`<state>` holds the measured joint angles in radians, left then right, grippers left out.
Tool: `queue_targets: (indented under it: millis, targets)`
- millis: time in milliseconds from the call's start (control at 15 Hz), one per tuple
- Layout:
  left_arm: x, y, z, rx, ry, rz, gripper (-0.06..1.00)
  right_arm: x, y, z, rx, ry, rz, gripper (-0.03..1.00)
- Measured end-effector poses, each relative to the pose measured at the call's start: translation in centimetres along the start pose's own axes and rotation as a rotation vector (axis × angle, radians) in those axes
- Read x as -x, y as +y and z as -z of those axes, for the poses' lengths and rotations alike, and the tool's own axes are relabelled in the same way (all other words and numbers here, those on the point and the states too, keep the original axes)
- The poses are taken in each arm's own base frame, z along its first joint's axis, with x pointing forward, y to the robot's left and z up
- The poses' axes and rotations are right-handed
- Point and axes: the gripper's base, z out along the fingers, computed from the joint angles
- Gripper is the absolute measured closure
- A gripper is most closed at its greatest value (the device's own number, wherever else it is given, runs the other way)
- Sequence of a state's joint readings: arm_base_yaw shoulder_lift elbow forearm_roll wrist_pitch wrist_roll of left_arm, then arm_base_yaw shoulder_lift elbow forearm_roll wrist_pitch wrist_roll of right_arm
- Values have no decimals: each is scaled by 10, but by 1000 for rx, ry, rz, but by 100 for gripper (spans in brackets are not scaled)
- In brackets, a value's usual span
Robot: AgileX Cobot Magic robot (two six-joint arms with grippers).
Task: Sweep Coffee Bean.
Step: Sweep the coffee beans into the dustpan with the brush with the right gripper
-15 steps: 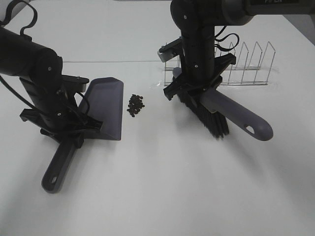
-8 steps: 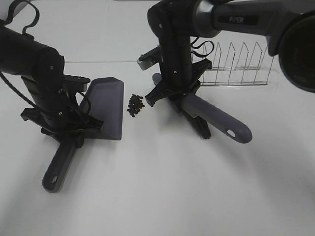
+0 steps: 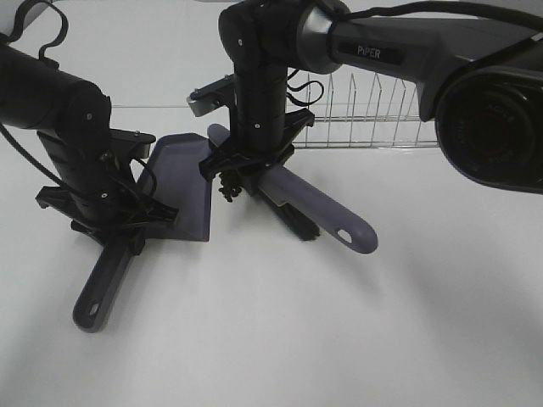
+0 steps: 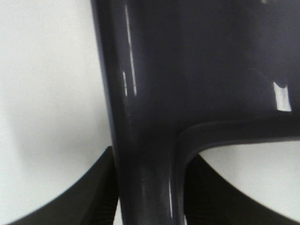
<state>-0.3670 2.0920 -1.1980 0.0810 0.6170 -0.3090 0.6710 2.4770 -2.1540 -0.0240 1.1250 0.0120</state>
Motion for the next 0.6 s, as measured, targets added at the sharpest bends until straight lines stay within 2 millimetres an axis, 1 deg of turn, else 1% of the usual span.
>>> queue_targets:
  millis: [133, 200, 267, 533, 600]
  targets:
    - [0, 0, 0, 1, 4, 1, 56, 7, 9, 7, 105, -47, -13, 63]
    - [0, 0, 0, 1, 4, 1, 56, 10, 13, 7, 148, -62, -27, 63]
    - [0, 0, 0, 0, 4, 2, 56, 15, 17, 13, 198, -94, -42, 63]
    - [0, 0, 0, 0, 4, 2, 56, 27, 16, 39, 186, -153, -42, 63]
    - [0, 0, 0, 0, 4, 2, 56, 29, 12, 51, 151, -159, -35, 63]
